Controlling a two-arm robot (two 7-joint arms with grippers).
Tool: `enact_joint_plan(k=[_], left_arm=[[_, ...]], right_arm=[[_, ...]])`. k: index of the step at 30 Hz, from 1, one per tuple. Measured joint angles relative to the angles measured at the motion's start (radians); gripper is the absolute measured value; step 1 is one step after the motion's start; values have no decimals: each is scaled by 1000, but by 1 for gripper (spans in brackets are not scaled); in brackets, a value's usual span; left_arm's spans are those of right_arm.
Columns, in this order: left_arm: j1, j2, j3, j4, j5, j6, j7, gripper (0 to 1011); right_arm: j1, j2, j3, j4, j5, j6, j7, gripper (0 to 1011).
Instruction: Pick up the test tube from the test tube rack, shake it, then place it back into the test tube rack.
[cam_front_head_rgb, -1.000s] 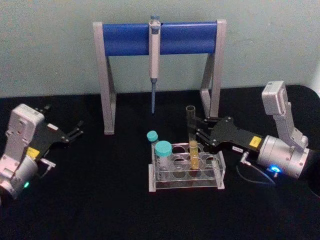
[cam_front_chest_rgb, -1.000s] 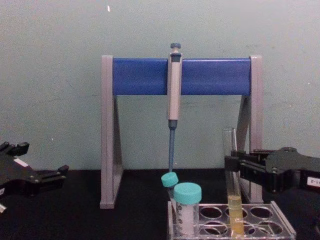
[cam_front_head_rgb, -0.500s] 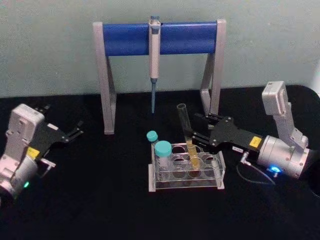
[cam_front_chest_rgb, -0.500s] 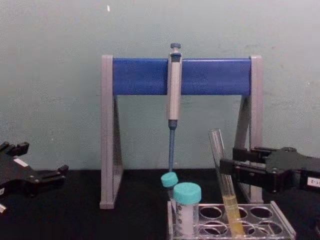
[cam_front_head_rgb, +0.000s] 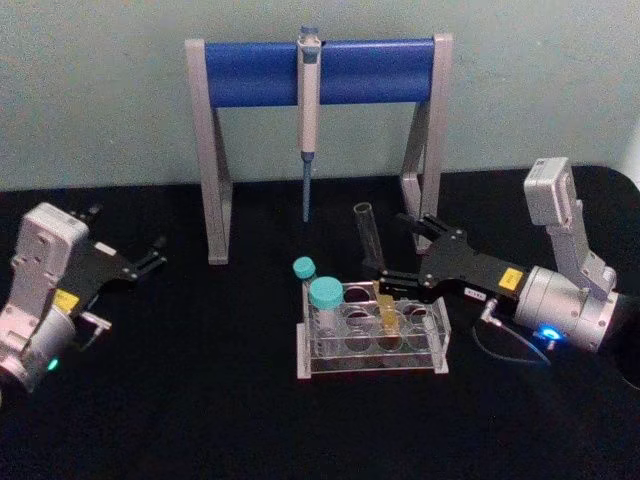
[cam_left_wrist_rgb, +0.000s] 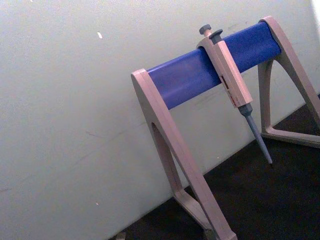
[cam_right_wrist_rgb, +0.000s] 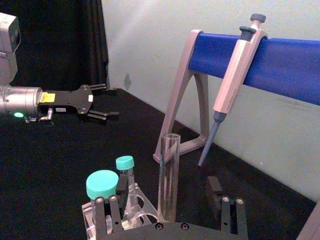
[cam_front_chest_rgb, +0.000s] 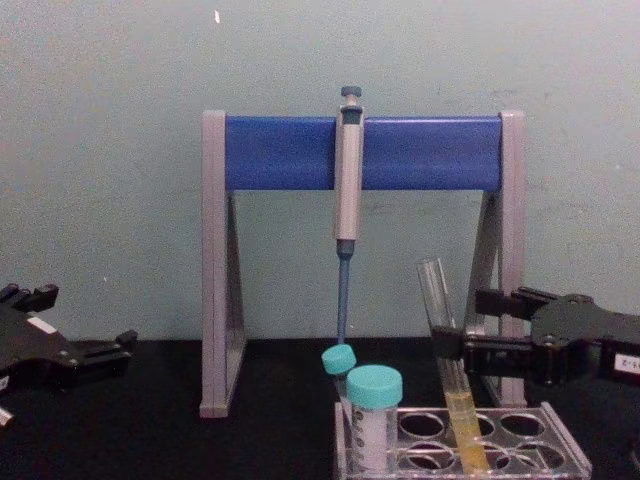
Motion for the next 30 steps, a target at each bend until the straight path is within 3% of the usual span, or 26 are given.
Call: enact_joint_plan(k=[9,13,17,19,20,23,24,26,27,30], left_arm=[[0,0,0,0,0,0,0,1001],[0,0,0,0,0,0,0,1002],[0,0,0,0,0,0,0,1001],[0,0,0,0,0,0,0,1001],[0,0,0,0,0,0,0,1001],[0,0,0,0,0,0,0,1001],[0,0,0,0,0,0,0,1001],[0,0,0,0,0,0,0,1001],[0,0,0,0,0,0,0,1001],[0,0,0,0,0,0,0,1002]], right_arm=[[-9,3,11,-11,14,-20,11,1000],[-43,6,56,-53,59,-70,6,1000],[-84,-1,107,-107,66,-107,-76,1000],[-105,-7,130,-133,42,-116,-144,1000],[-124,-15,149,-157,7,-120,-215,1000],[-148,-30,172,-186,-57,-117,-330,1000],[-160,-41,181,-198,-105,-101,-411,1000],[-168,-54,185,-205,-158,-78,-487,1000],[-173,-65,185,-205,-205,-50,-548,1000],[-178,-84,177,-196,-283,15,-636,1000]])
